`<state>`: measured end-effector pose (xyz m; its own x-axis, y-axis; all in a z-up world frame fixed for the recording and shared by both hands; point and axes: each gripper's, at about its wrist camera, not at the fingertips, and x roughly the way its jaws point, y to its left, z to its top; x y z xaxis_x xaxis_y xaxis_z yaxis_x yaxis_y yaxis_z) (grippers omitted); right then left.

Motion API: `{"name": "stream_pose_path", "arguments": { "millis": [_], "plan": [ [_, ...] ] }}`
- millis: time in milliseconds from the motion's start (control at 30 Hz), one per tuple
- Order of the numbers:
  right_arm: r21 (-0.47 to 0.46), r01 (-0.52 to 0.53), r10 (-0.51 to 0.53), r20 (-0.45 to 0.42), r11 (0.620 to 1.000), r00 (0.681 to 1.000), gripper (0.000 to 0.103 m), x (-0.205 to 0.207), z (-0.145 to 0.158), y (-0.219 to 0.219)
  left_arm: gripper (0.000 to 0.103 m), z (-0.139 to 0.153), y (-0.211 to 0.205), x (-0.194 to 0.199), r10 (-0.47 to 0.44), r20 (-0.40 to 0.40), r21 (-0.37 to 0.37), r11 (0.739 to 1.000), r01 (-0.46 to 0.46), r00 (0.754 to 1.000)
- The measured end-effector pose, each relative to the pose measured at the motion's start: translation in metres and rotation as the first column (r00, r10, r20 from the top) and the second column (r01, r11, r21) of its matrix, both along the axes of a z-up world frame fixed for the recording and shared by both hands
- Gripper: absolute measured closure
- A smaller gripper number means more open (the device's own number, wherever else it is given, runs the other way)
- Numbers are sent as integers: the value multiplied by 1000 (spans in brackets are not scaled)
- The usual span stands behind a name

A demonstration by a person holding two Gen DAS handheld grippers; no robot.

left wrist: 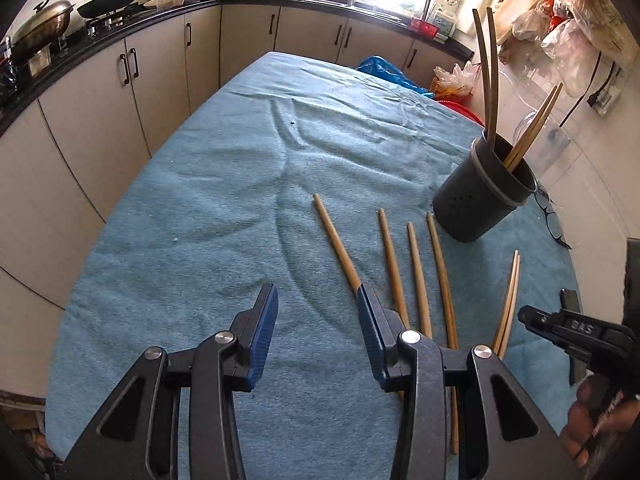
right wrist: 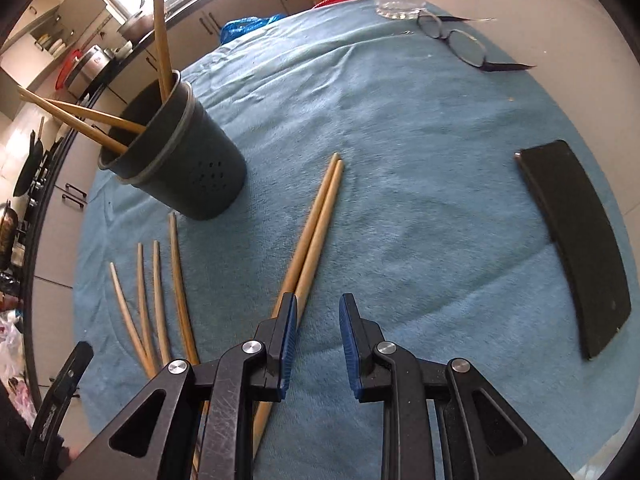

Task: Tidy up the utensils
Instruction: 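Withdraw both open tools from the black holder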

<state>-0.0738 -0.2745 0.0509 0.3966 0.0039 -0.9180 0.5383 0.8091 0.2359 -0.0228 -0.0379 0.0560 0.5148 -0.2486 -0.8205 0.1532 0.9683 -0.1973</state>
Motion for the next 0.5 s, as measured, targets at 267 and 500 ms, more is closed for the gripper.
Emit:
{"name": "stream_pose_path", "arguments": {
  "millis": [267, 500],
  "plan": [
    [-1, 0, 0, -28, 1000, 1000, 86, 11, -9, -3, 64, -2, 3, 6, 6, -14, -2, 1000, -6, 1000],
    [26, -44, 45, -27, 999, 999, 86, 17, -13, -3, 64, -7, -5, 13, 4, -34, -8, 1000, -4, 999]
  ]
}}
